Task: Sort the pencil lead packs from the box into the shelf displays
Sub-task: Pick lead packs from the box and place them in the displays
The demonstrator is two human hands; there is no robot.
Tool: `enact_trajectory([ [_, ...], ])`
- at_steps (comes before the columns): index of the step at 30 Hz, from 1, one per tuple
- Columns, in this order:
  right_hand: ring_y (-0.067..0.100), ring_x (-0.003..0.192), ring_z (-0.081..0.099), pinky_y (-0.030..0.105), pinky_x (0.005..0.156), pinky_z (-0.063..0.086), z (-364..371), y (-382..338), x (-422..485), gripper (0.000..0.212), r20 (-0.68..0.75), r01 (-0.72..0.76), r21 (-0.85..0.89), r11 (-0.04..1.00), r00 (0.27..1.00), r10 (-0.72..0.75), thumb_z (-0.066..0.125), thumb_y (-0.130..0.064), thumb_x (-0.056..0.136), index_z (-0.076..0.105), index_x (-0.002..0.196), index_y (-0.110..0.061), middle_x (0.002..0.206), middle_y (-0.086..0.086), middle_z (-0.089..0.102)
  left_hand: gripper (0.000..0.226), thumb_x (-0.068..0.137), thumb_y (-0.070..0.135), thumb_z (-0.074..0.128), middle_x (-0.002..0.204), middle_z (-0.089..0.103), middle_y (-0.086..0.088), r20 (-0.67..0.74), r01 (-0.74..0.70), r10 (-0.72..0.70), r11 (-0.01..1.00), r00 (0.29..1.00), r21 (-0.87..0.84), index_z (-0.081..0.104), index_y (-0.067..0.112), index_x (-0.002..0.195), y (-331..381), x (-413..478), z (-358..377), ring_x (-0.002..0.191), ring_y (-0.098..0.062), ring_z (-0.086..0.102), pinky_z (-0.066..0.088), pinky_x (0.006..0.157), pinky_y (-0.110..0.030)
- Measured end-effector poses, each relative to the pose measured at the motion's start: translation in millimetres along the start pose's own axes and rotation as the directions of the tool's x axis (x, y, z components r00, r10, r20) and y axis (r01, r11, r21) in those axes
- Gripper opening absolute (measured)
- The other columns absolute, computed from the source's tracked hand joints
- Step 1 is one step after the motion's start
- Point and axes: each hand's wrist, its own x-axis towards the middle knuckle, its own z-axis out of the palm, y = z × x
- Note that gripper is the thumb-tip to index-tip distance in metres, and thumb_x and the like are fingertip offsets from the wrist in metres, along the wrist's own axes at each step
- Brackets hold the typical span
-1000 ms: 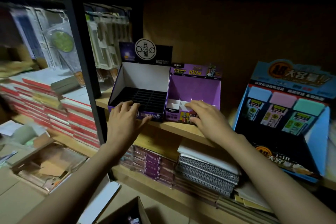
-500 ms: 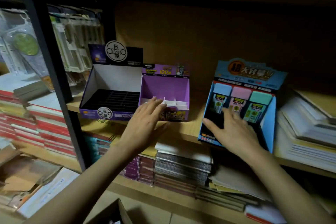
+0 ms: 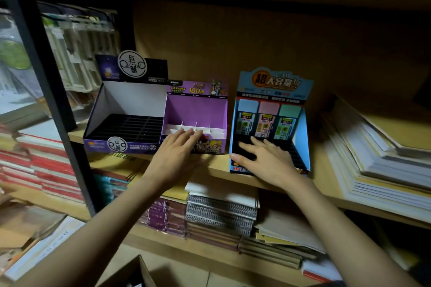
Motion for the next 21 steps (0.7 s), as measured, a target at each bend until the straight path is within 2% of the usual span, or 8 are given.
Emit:
enact_trajectory([
  [3, 0.018, 0.141, 0.025, 0.046, 0.107, 0.028, -5.2, 4.5, -1.6, 0.077, -0.02, 0.073, 0.076, 0.994, 0.997, -0.072, 0.022, -0.083, 0.075, 0.038, 0.139, -0.044, 0.153, -0.012, 0.028, 0.073, 0.092, 0.045, 0.05, 0.158, 0.015, -0.003, 0.03, -0.04, 0.042, 0.997, 0.999, -0.063, 0.011, 0.025, 0.151, 0.8, -9.8, -9.9, 0.146, -0.02, 0.009, 0.009, 0.116, -0.032],
  [5, 0.015, 0.14, 0.027, 0.042, 0.11, 0.025, -9.3, 6.7, -5.6, 0.064, -0.079, 0.142, 0.105, 0.984, 0.988, -0.134, 0.033, -0.07, 0.086, 0.043, 0.138, -0.035, 0.151, -0.009, 0.033, 0.07, 0.091, 0.039, 0.056, 0.156, 0.022, -0.001, 0.014, -0.093, 0.093, 0.995, 0.996, -0.031, 0.021, 0.024, 0.15, -0.7, -27.3, -21.4, 0.145, -0.02, 0.018, 0.016, 0.115, -0.033],
  [8, 0.017, 0.13, 0.036, 0.037, 0.106, 0.029, -18.1, 3.2, -19.4, 0.046, -0.299, 0.237, 0.123, 0.964, 0.935, -0.192, 0.044, -0.05, 0.093, 0.055, 0.129, -0.023, 0.139, -0.003, 0.048, 0.052, 0.086, 0.027, 0.065, 0.134, 0.055, -0.005, -0.022, -0.09, 0.089, 0.995, 0.996, -0.043, 0.05, 0.016, 0.135, -5.1, -68.3, -35.9, 0.118, -0.022, 0.054, 0.043, 0.095, -0.032],
  [11, 0.015, 0.107, 0.051, 0.028, 0.086, 0.038, -24.8, -22.5, -41.0, 0.026, -0.391, 0.408, 0.239, 0.881, 0.871, -0.297, 0.051, -0.033, 0.094, 0.065, 0.111, -0.019, 0.11, -0.004, 0.061, 0.033, 0.091, 0.03, 0.058, 0.114, 0.064, 0.005, 0.119, 0.042, -0.029, 0.993, 0.992, -0.108, 0.056, 0.022, 0.123, -17.6, -120.1, -41.9, 0.095, -0.003, 0.059, 0.044, 0.077, -0.013],
  [14, 0.012, 0.1, 0.056, 0.026, 0.086, 0.041, -19.7, -62.5, -57.0, 0.02, -0.219, 0.535, 0.334, 0.776, 0.845, -0.488, 0.055, -0.027, 0.093, 0.068, 0.104, -0.017, 0.102, -0.006, 0.063, 0.028, 0.093, 0.032, 0.055, 0.108, 0.064, 0.012, 0.304, 0.235, -0.187, 0.963, 0.934, -0.129, 0.056, 0.026, 0.12, -33.3, -172.3, -35.0, 0.082, 0.01, 0.053, 0.041, 0.067, -0.007],
  [16, 0.012, 0.099, 0.059, 0.026, 0.087, 0.043, -3.9, -92.2, -62.8, 0.02, -0.077, 0.587, 0.343, 0.734, 0.796, -0.601, 0.057, -0.027, 0.092, 0.068, 0.105, -0.016, 0.106, -0.002, 0.067, 0.025, 0.092, 0.029, 0.057, 0.102, 0.067, 0.009, 0.354, 0.378, -0.3, 0.909, 0.886, -0.175, 0.06, 0.023, 0.116, -41.0, -209.0, -20.3, 0.086, -0.002, 0.061, 0.045, 0.071, -0.013],
  [18, 0.012, 0.095, 0.061, 0.025, 0.082, 0.044, 25.3, -120.8, -71.4, 0.02, 0.051, 0.628, 0.35, 0.695, 0.728, -0.684, 0.057, -0.026, 0.092, 0.068, 0.104, -0.014, 0.104, 0.001, 0.069, 0.024, 0.092, 0.024, 0.059, 0.102, 0.067, 0.002, 0.434, 0.527, -0.399, 0.819, 0.808, -0.227, 0.061, 0.015, 0.114, -46.0, -247.6, 4.0, 0.096, -0.016, 0.065, 0.048, 0.082, -0.026],
  [21, 0.015, 0.095, 0.062, 0.032, 0.084, 0.048, 94.5, -151.9, -87.3, 0.021, 0.278, 0.638, 0.324, 0.698, 0.641, -0.715, 0.056, -0.026, 0.092, 0.067, 0.105, -0.014, 0.105, 0.004, 0.068, 0.023, 0.089, 0.014, 0.062, 0.104, 0.067, -0.012, 0.52, 0.67, -0.484, 0.696, 0.704, -0.259, 0.061, 0.003, 0.109, -51.5, -303.2, 53.5, 0.096, -0.027, 0.063, 0.044, 0.081, -0.029],
])
